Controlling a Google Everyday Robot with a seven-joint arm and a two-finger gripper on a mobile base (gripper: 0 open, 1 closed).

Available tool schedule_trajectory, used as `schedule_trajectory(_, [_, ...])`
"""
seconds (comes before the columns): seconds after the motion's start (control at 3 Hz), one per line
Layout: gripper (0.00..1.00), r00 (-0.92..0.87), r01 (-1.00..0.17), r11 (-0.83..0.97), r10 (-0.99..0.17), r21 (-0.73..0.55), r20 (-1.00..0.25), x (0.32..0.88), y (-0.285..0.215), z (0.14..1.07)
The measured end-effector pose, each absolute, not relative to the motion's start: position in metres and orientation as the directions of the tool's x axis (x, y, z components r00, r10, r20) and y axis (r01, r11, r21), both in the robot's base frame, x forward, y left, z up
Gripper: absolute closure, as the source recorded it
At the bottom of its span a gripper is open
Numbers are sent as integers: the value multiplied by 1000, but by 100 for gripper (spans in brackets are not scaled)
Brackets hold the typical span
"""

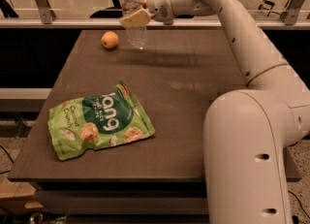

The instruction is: Move water bottle near orange

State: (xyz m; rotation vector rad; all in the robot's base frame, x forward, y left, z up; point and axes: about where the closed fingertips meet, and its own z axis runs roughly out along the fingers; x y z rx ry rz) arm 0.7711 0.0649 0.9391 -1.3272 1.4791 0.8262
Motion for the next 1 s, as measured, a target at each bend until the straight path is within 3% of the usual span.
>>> schedule_trajectory(1.0, [100,2,-977,203,-314,-69,-949,782,59,920])
